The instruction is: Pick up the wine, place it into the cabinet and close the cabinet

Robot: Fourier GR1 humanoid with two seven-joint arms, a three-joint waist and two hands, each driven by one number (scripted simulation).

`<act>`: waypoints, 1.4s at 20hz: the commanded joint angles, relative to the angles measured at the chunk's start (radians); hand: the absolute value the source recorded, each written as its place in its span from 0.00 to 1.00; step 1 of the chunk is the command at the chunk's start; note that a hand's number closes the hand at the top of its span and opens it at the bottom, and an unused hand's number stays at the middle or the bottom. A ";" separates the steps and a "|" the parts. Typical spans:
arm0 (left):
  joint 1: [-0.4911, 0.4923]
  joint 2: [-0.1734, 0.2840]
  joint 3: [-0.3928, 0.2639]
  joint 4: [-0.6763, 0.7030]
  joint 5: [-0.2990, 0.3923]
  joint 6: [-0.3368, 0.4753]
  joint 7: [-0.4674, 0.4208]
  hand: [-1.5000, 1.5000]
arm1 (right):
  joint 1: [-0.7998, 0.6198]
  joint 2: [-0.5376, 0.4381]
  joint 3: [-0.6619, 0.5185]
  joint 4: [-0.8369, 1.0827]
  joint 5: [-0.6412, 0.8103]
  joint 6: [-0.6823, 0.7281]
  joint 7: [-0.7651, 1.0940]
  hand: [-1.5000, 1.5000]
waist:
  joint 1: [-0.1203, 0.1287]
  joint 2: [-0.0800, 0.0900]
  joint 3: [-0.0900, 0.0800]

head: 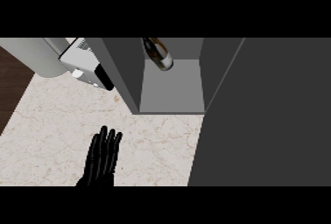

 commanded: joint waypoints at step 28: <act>0.328 0.368 0.632 -0.157 0.365 -0.429 -0.006 0.00 | 0.092 0.064 0.766 -0.115 0.151 -0.108 0.147 1.00 | -0.004 -0.009 -0.003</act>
